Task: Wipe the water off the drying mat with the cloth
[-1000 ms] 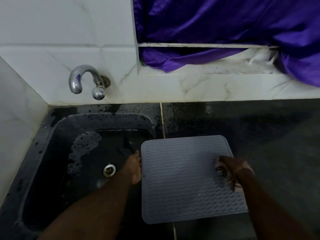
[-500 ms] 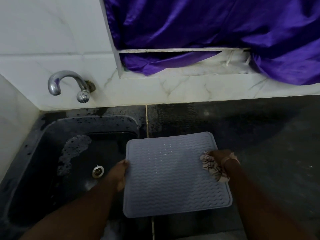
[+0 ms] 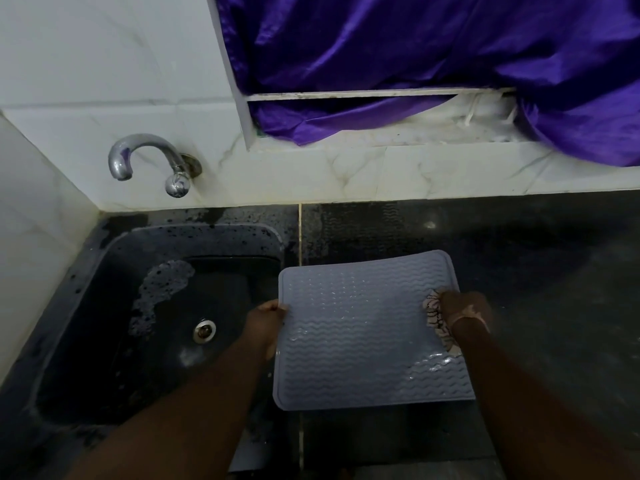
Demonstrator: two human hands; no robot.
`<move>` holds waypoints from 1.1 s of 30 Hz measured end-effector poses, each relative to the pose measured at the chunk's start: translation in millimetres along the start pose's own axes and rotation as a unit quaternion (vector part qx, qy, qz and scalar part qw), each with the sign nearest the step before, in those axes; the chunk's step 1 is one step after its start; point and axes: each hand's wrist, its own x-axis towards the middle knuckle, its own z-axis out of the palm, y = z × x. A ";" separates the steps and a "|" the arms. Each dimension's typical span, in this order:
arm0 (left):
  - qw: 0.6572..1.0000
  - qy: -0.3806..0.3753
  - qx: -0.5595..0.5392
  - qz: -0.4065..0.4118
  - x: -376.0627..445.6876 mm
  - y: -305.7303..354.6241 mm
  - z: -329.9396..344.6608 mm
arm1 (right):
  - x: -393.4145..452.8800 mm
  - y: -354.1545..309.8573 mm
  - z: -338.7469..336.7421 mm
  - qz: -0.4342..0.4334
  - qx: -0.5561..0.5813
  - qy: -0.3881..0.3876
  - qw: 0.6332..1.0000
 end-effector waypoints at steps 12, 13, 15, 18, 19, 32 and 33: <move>0.980 0.094 0.126 0.120 4.0 -25.8 -17.4 | -20.9 -2.4 42.9 -0.135 -0.071 0.178 0.972; 0.979 0.083 0.140 0.122 5.1 -23.6 -17.3 | -20.6 -1.5 50.1 -0.142 -0.115 0.155 0.971; 0.973 0.074 0.193 0.107 11.1 -20.3 -18.6 | -25.0 -2.9 67.8 -0.173 -0.194 0.122 0.958; 0.966 0.095 0.221 0.096 22.7 -20.4 -21.8 | -51.9 -19.0 103.4 -0.230 -0.241 0.103 0.937; 0.968 0.091 0.214 0.098 25.3 -23.3 -21.7 | -63.2 -24.5 116.9 -0.248 -0.226 0.092 0.937; 0.964 0.067 0.226 0.126 37.5 11.6 -2.9 | -88.9 -14.2 112.7 -0.359 0.002 0.026 0.933; 0.962 0.091 0.230 0.120 39.2 12.0 -1.1 | -74.7 -2.3 96.8 -0.319 -0.014 0.067 0.945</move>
